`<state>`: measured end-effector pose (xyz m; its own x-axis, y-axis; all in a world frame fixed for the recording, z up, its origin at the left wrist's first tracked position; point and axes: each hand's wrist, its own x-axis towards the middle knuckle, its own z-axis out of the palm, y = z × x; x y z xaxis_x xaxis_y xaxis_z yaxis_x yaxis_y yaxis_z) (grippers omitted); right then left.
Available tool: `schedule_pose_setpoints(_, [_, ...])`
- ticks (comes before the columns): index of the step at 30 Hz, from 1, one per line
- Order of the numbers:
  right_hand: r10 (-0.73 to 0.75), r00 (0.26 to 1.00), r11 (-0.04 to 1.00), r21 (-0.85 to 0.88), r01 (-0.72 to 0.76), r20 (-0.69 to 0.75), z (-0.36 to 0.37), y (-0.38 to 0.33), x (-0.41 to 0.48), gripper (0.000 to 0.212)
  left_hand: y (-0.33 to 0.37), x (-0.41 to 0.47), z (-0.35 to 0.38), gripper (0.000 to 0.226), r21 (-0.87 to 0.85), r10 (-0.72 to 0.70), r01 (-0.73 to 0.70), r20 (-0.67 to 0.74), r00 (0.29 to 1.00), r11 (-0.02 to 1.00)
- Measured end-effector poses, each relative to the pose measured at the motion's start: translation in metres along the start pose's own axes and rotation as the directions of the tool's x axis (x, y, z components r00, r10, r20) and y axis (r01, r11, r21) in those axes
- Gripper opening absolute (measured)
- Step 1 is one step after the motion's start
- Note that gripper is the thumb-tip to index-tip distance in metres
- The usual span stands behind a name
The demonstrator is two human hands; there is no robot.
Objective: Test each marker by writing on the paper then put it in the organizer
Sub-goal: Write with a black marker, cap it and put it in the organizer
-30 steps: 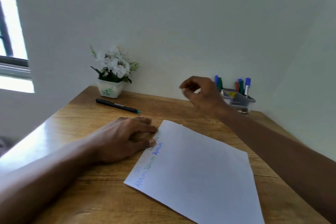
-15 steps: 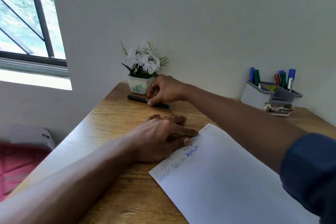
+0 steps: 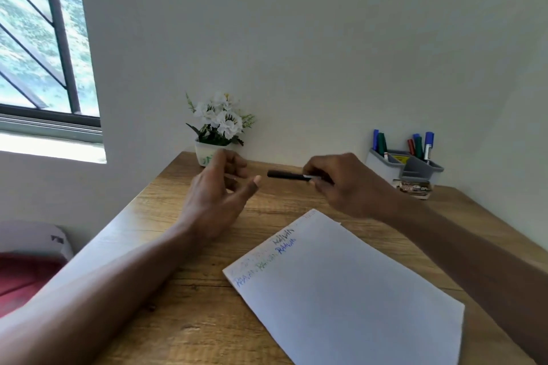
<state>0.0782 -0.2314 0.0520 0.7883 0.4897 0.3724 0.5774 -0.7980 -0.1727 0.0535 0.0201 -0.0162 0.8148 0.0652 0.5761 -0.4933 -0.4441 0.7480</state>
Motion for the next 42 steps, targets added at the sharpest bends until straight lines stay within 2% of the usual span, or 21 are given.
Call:
schedule_pose_setpoints(3, [-0.070, 0.997, 0.998, -0.010, 0.070, -0.041, 0.007, -0.012, -0.034, 0.014, 0.006, -0.005, 0.003, 0.042, 0.003, 0.083, -0.085, 0.167, 0.983, 0.996])
schedule_pose_setpoints(6, [-0.135, 0.988, 0.991, -0.014, 0.134, -0.074, 0.019, -0.025, -0.052, 0.024, 0.006, -0.009, 0.007, 0.024, -0.006, 0.122, -0.126, 0.281, 0.952, 0.992])
schedule_pose_setpoints(9, [-0.143, 0.986, 0.989, -0.059, 0.138, -0.086, 0.027, -0.032, -0.056, 0.028, 0.007, -0.010, 0.008, 0.005, -0.097, 0.144, -0.119, 0.332, 0.932, 0.988])
schedule_pose_setpoints(15, [-0.204, 0.962, 0.977, -0.095, 0.189, -0.182, 0.031, -0.035, -0.054, 0.024, 0.011, -0.011, 0.005, 0.022, -0.204, 0.151, -0.081, 0.358, 0.922, 0.976])
schedule_pose_setpoints(23, [-0.191, 0.957, 0.978, -0.125, 0.167, -0.219, 0.037, -0.036, -0.057, 0.031, 0.010, -0.009, 0.005, 0.018, -0.235, 0.159, -0.067, 0.400, 0.903, 0.970])
schedule_pose_setpoints(26, [-0.139, 0.958, 0.989, -0.074, 0.125, -0.252, 0.034, -0.031, -0.057, 0.034, 0.008, -0.009, 0.004, 0.013, -0.227, 0.158, -0.074, 0.375, 0.913, 0.971])
schedule_pose_setpoints(29, [-0.084, 0.956, 0.992, -0.115, 0.053, -0.282, 0.035, -0.031, -0.058, 0.033, 0.007, -0.009, 0.002, 0.008, -0.207, 0.148, -0.077, 0.354, 0.924, 0.975])
schedule_pose_setpoints(31, [-0.020, 0.969, 0.991, -0.131, -0.013, -0.247, 0.035, -0.031, -0.058, 0.033, 0.004, -0.007, 0.001, 0.008, -0.114, 0.085, -0.053, 0.300, 0.950, 0.992])
schedule_pose_setpoints(32, [0.016, 0.974, 0.994, -0.105, -0.041, -0.225, 0.034, -0.029, -0.058, 0.032, 0.002, -0.007, 0.000, 0.011, -0.009, 0.058, -0.058, 0.254, 0.966, 0.998])
schedule_pose_setpoints(35, [0.097, 0.982, 0.992, 0.094, -0.082, -0.162, 0.029, -0.018, -0.059, 0.028, 0.002, -0.006, -0.004, 0.018, 0.313, 0.026, -0.077, 0.162, 0.986, 0.947])
schedule_pose_setpoints(38, [0.153, 0.979, 0.971, 0.207, -0.123, -0.134, 0.025, -0.012, -0.062, 0.028, 0.004, -0.005, -0.006, 0.019, 0.431, -0.018, -0.070, 0.195, 0.981, 0.899])
schedule_pose_setpoints(42, [0.167, 0.983, 0.934, 0.333, -0.131, -0.082, 0.026, -0.012, -0.063, 0.053, 0.009, -0.005, -0.005, 0.018, 0.490, -0.048, -0.076, 0.237, 0.970, 0.868])
